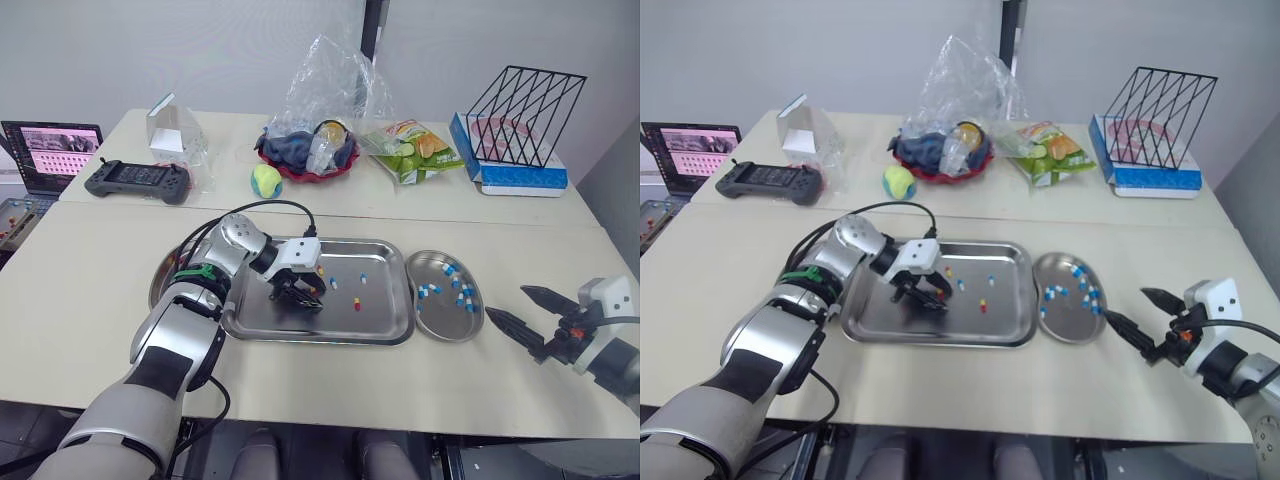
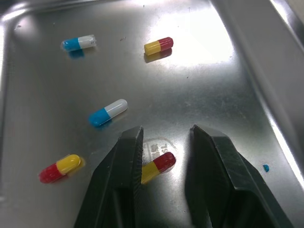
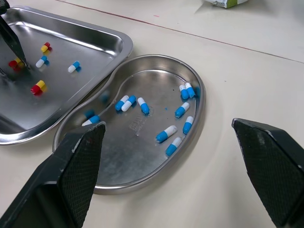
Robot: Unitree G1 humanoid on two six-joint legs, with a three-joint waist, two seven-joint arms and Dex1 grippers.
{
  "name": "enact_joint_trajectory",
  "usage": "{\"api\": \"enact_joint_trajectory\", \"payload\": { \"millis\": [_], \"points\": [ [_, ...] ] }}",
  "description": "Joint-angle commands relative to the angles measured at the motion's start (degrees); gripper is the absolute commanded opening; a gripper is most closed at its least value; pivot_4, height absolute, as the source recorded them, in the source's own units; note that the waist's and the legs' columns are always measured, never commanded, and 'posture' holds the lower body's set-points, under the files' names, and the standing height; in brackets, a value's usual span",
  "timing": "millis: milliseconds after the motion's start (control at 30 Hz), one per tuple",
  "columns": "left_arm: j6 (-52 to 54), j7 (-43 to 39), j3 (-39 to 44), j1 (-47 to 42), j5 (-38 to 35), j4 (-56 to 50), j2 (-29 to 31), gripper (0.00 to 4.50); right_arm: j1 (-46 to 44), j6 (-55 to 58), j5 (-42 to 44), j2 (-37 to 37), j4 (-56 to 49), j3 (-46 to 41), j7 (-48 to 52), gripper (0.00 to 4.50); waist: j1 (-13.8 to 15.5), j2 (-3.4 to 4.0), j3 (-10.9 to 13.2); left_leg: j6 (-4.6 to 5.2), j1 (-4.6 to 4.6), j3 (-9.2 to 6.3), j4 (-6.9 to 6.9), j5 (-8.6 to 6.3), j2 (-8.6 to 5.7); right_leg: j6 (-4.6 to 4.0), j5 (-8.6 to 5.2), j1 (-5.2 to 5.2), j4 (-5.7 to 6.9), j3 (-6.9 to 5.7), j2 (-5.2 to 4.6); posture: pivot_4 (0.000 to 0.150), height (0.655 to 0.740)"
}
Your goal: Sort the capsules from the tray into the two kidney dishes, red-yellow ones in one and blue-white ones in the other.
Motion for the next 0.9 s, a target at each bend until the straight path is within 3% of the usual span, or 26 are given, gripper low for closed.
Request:
{"api": "enact_joint_trajectory", "payload": {
  "millis": [33, 367, 467, 900],
  "points": [
    [-1.2, 1.0, 0.1, -1.6, 1.5, 0.6, 0.2, 1.72, -0.3, -1.4, -0.2, -0.9, -0.3, -1.0, 0.5, 4.5, 0.0, 0.0, 0.0, 0.0, 0.0, 0.0, 0.0, 0.0, 0.0, 0.0, 0.0, 0.0, 0.0, 0.0, 0.0, 0.15, 0.7174],
    [-1.3, -1.6, 0.4, -1.3, 2.1, 0.6, 1.7, 1.72, -2.1, -1.3, -1.1, -1.2, 1.2, 0.4, 1.0, 4.5, -0.1, 0.02, 0.0, 0.0, 0.03, -0.01, -0.01, 0.0, 0.0, 0.0, 0.0, 0.0, 0.04, 0.0, 0.01, 0.15, 0.7174],
    [-0.8, -1.9, 0.7, -1.0, 1.8, 0.3, 1.6, 0.97, -2.5, -1.1, -1.2, -1.2, 1.4, 0.8, 1.1, 4.5, 0.0, 0.02, 0.0, 0.0, 0.02, -0.01, 0.01, 0.0, -0.01, 0.0, 0.0, 0.01, 0.04, 0.0, 0.0, 0.15, 0.7174],
    [2.5, -3.3, 3.1, -0.4, 0.1, -1.1, 2.9, 0.97, -4.4, -1.3, -2.6, -1.4, 3.2, 2.9, 1.7, 4.5, -0.1, 0.02, 0.0, 0.0, 0.01, -0.02, 0.02, 0.0, -0.01, 0.0, 0.0, -0.01, 0.05, -0.01, 0.0, 0.15, 0.7174]
  ]
}}
